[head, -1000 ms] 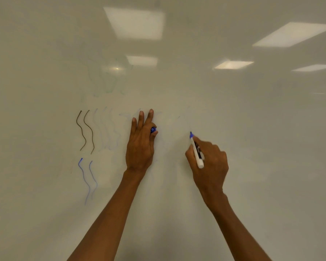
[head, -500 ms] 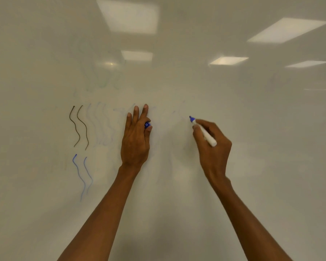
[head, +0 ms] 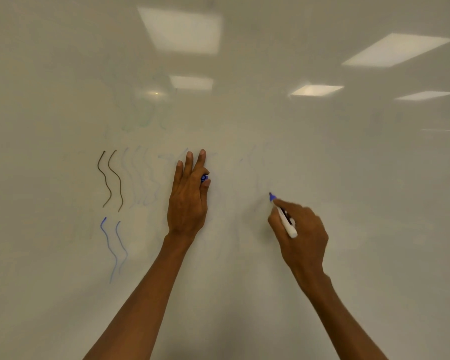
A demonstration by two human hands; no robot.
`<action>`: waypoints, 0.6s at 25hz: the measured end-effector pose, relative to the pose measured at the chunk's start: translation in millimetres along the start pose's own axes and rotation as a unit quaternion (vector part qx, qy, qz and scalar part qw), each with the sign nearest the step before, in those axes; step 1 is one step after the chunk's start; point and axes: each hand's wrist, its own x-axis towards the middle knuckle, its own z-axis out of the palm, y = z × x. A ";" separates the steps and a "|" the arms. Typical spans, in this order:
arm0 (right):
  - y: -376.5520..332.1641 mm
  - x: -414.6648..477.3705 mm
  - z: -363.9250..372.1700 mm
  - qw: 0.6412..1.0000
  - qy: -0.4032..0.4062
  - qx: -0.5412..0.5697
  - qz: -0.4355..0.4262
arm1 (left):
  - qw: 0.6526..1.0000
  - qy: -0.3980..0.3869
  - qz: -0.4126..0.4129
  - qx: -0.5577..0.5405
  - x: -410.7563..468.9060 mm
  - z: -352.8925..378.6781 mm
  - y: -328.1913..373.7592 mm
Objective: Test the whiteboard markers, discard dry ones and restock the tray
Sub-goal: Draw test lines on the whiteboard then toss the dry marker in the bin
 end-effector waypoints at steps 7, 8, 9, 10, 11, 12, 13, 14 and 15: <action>2.3 -46.3 -1.3 0.997 -0.037 0.053 0.050 | 1.000 0.014 0.005 -0.011 1.0 -1.2 4.8; -2.5 -41.7 0.1 0.996 -0.036 0.072 0.047 | 1.000 0.012 0.003 -0.010 1.1 -0.8 4.3; -9.0 -36.7 2.3 0.994 -0.037 0.095 0.046 | 1.000 0.009 0.000 -0.009 1.4 -0.5 3.2; -14.3 -31.8 4.7 0.991 -0.038 0.118 0.048 | 1.000 0.006 -0.003 -0.009 1.4 0.0 2.5; -18.1 -28.1 7.0 0.989 -0.040 0.138 0.045 | 1.000 0.005 -0.006 -0.012 1.6 -0.1 2.3; -21.2 -25.5 9.3 0.987 -0.042 0.150 0.035 | 1.000 0.005 -0.010 -0.015 1.3 -0.6 2.4; -23.0 -23.6 11.6 0.987 -0.047 0.152 0.024 | 1.000 0.006 -0.014 -0.016 0.5 -1.1 2.6; -25.0 -20.7 13.9 0.988 -0.051 0.147 0.015 | 1.000 0.006 -0.017 -0.015 -0.4 -0.8 1.5; -27.3 -16.5 15.9 0.989 -0.050 0.139 0.006 | 1.000 0.002 -0.023 -0.014 -1.2 -0.4 0.6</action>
